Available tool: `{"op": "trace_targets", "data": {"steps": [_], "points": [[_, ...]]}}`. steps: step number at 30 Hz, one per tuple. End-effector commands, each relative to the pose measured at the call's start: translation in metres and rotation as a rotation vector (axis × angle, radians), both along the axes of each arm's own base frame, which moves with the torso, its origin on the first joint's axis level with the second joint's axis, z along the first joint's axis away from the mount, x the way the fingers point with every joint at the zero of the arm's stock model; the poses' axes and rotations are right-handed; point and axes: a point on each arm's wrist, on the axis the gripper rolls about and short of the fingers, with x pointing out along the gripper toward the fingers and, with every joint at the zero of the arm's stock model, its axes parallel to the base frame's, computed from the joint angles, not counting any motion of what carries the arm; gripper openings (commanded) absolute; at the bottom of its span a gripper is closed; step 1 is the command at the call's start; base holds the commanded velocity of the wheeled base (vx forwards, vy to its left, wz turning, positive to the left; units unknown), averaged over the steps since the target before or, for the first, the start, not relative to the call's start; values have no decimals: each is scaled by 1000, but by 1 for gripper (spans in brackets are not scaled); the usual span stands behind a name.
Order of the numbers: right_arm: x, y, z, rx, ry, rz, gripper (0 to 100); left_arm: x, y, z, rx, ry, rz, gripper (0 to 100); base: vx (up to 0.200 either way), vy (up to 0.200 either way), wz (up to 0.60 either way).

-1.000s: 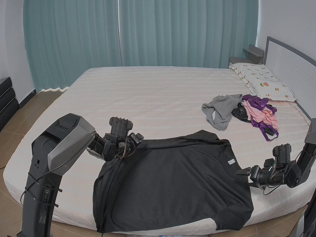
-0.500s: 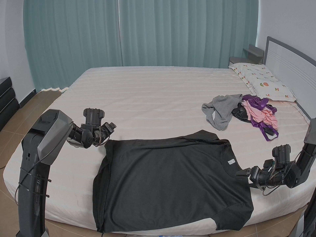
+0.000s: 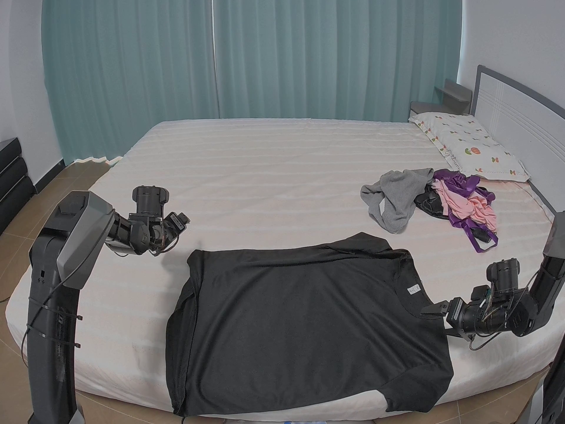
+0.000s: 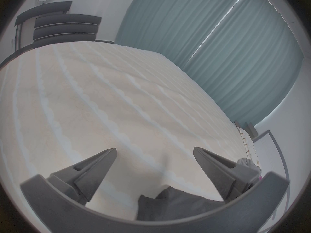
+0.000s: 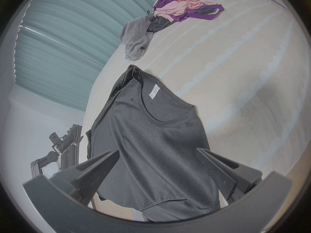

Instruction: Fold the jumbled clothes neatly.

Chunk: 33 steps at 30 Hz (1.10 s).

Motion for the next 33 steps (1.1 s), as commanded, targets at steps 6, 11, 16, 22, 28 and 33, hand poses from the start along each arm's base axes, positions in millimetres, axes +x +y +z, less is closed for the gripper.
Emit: {"op": "trace_targets", "data": {"steps": [6, 11, 16, 22, 28, 33], "points": [[0, 0, -1, 1, 3, 0, 100, -19, -14, -16, -12, 84, -39, 100, 0, 0, 0], [0, 0, -1, 1, 3, 0, 100, -23, -27, -20, -30, 102, -72, 100, 0, 0, 0], [0, 0, -1, 1, 3, 0, 100, -26, -42, -24, -85, 118, -96, 100, 0, 0, 0], [0, 0, -1, 1, 3, 0, 100, -25, -47, -28, -87, 122, -108, 100, 0, 0, 0], [1, 0, -4, 0, 12, 1, 100, -24, -40, -28, -87, 123, -94, 0, 0, 0, 0], [1, 0, -9, -7, 23, 3, 100, -24, -35, -28, -87, 121, -84, 0, 0, 0, 0]]}}
